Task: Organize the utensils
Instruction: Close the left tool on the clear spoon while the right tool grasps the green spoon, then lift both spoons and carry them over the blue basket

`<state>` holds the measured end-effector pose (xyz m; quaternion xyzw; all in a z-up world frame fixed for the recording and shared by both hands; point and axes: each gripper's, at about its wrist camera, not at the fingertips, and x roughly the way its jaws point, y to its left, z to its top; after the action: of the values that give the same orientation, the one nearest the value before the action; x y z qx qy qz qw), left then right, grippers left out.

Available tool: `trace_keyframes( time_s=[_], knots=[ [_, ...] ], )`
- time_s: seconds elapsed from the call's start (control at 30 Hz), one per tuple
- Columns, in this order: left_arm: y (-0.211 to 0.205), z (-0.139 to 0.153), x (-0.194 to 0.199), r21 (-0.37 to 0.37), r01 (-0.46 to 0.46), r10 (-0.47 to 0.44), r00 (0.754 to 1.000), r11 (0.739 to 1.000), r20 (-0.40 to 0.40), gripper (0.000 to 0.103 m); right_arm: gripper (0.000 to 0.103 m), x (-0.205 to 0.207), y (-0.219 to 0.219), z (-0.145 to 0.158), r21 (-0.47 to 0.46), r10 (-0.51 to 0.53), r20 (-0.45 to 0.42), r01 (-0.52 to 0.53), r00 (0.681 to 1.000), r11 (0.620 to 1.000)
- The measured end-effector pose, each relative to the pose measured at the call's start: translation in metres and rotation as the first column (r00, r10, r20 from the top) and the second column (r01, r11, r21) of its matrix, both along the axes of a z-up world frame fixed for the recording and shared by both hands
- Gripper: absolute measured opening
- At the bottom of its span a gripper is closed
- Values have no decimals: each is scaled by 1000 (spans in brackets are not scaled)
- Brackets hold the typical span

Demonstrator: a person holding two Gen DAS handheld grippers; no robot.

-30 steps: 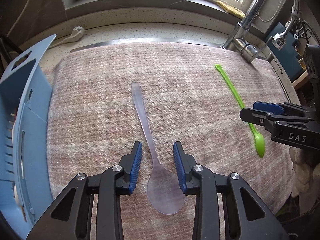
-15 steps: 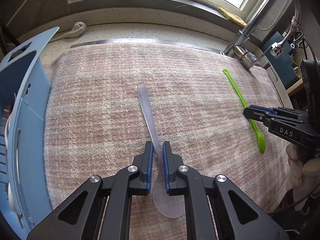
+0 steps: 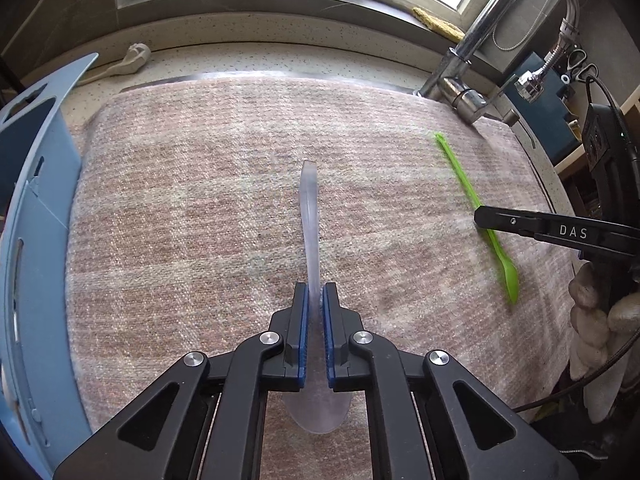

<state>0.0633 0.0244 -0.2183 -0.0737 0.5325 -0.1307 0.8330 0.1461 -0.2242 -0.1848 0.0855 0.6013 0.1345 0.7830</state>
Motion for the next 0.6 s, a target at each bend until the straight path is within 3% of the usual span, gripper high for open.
trace_keyframes(
  time_s=[0.23, 0.43, 0.47, 0.53, 0.6],
  knots=[
    [7, 10, -3, -31, -9, 9, 1000, 999, 22, 5, 6, -5, 0, 17, 36, -10, 28, 9, 1000, 999],
    [5, 5, -1, -7, -11, 11, 1000, 1000, 9, 6, 6, -5, 10, 24, 29, 11, 49, -12, 999, 999],
    [5, 4, 0, -15, -14, 14, 1000, 1000, 5, 7, 6, -5, 11, 24, 27, 12, 50, -14, 999, 1000],
    [2, 3, 3, 17, -26, 26, 1000, 1000, -3, 19, 6, -3, 13, 23, 22, 19, 50, -20, 999, 1000],
    [-1, 1, 5, 43, -20, 21, 1000, 999, -10, 19, 6, -5, 12, 23, 23, 20, 47, -21, 999, 1000]
  ],
)
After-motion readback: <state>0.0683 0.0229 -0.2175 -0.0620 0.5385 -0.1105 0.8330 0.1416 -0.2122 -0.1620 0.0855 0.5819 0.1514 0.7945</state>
